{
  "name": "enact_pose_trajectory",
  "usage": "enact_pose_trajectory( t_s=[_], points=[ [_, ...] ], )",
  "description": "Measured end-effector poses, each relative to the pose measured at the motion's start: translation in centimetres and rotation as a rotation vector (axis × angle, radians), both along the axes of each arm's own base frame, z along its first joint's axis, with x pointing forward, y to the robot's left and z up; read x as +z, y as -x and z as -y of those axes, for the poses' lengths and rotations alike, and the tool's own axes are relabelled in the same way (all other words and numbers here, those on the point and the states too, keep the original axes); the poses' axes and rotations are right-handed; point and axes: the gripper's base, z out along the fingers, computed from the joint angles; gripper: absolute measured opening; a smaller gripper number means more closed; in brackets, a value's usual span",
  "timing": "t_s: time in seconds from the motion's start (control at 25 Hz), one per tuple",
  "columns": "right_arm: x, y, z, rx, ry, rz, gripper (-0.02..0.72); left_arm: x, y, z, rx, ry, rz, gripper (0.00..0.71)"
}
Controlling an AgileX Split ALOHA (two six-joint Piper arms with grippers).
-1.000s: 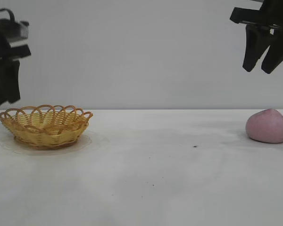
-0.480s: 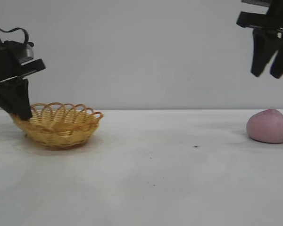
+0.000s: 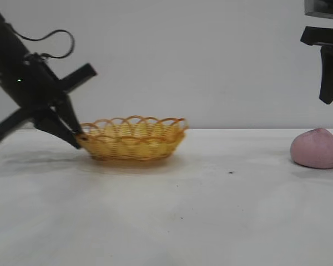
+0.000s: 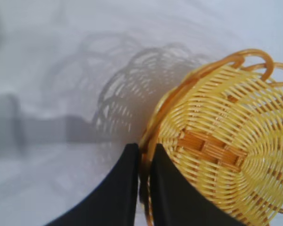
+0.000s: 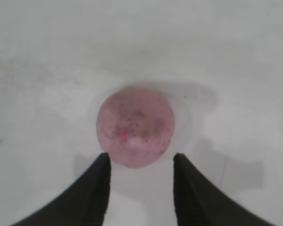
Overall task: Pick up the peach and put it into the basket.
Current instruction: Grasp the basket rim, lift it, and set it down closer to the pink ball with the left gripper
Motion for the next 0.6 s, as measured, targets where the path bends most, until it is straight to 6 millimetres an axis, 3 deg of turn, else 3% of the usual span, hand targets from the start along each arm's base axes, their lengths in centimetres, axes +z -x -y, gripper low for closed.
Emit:
enact_pose_trajectory(
  t_s=[0.12, 0.16, 0.36, 0.6],
  points=[
    [0.0, 0.0, -0.1, 0.003, -0.007, 0.005, 0.270, 0.1, -0.1, 0.0, 0.007, 0.007, 0.005, 0.062],
    [0.0, 0.0, -0.1, 0.006, -0.007, 0.006, 0.270, 0.1, -0.1, 0.0, 0.008, 0.007, 0.005, 0.131],
    [-0.6, -0.1, -0.5, 0.020, -0.015, -0.010, 0.270, 0.2, 0.0, 0.0, -0.023, -0.007, 0.015, 0.318],
    [-2.6, -0.7, -0.5, 0.018, -0.012, -0.046, 0.270, 2.0, 0.6, -0.5, -0.217, -0.138, 0.125, 0.340]
  ],
)
